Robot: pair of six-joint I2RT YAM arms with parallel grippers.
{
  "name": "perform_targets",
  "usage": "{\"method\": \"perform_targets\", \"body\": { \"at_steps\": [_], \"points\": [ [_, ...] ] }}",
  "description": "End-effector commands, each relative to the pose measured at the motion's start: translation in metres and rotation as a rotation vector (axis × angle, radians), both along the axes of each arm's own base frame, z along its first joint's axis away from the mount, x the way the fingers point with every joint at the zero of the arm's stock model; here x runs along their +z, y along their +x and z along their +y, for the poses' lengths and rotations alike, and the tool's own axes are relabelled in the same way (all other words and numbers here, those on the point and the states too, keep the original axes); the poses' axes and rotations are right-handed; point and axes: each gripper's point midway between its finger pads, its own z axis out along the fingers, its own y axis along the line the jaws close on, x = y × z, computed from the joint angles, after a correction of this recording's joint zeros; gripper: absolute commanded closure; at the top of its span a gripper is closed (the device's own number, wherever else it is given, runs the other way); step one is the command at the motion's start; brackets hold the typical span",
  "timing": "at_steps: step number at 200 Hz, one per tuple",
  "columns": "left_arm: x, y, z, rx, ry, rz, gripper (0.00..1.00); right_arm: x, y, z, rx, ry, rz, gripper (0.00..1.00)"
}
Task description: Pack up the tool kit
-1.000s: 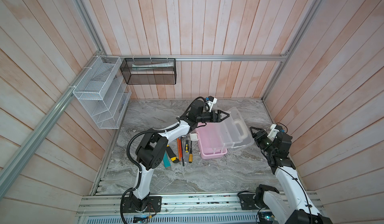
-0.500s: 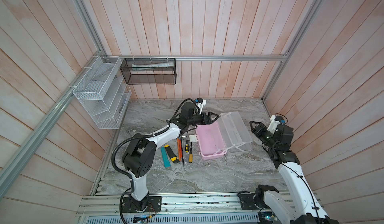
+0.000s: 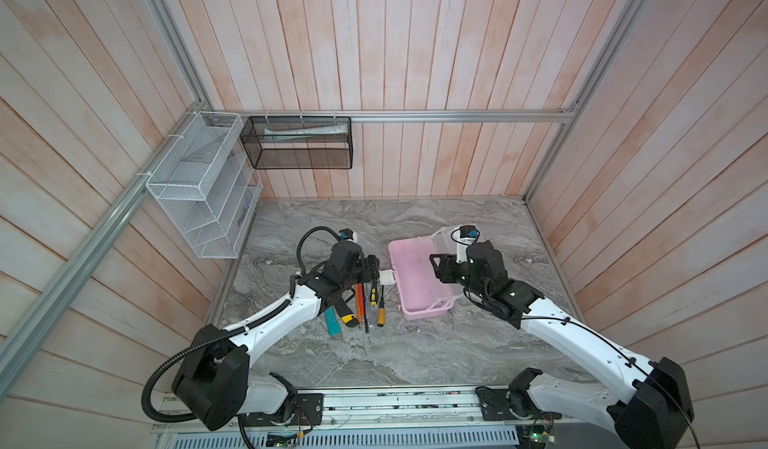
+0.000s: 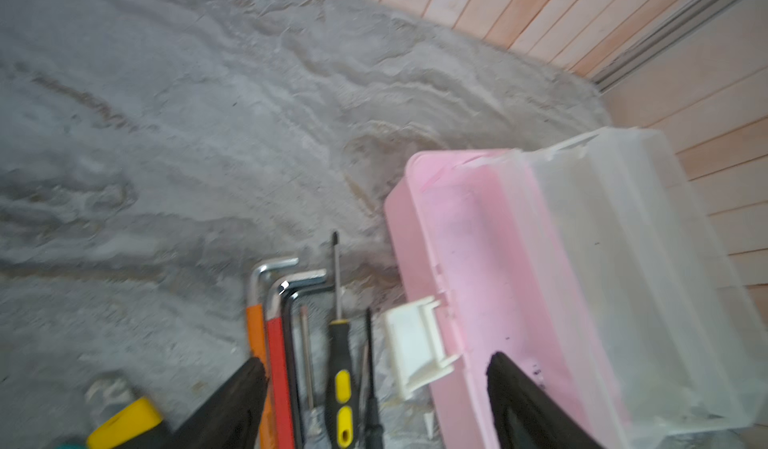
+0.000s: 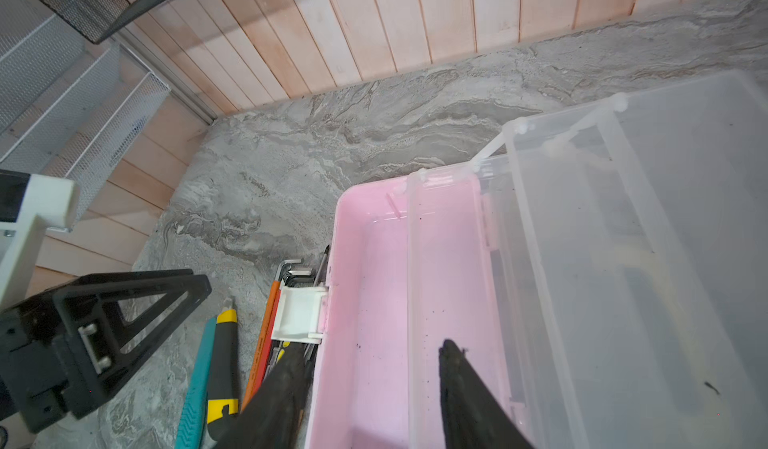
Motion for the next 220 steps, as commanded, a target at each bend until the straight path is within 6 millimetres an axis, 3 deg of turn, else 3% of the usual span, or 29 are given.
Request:
{"method": "perform_targets", "body": {
  "at_steps": [1,28,60,77,97,106,220],
  "points": [
    [-0.025,-0.013,0.022,0.099,0.032,0.061,0.22,-0.001,-0.002,0.000,-0.003,0.000,-0.017,0.50],
    [-0.040,-0.013,0.029,0.133,0.061,0.078,0.36,-0.004,-0.002,0.000,-0.004,0.001,-0.021,0.54],
    [-0.056,-0.006,0.022,0.105,0.088,0.110,0.44,-0.009,0.004,0.002,-0.011,-0.012,-0.011,0.54],
    [-0.066,-0.003,0.020,0.094,0.123,0.132,0.55,-0.015,0.006,0.004,-0.014,-0.010,0.003,0.54],
    [-0.077,-0.001,0.022,0.092,0.155,0.148,0.59,-0.020,0.006,0.005,-0.021,0.003,0.009,0.54],
    [-0.078,0.001,0.023,0.095,0.160,0.148,0.65,-0.021,0.006,0.004,-0.026,0.007,0.008,0.56],
    [-0.098,0.008,0.023,0.104,0.188,0.182,0.68,-0.032,0.020,0.006,-0.005,0.056,0.041,0.58]
  ]
}}
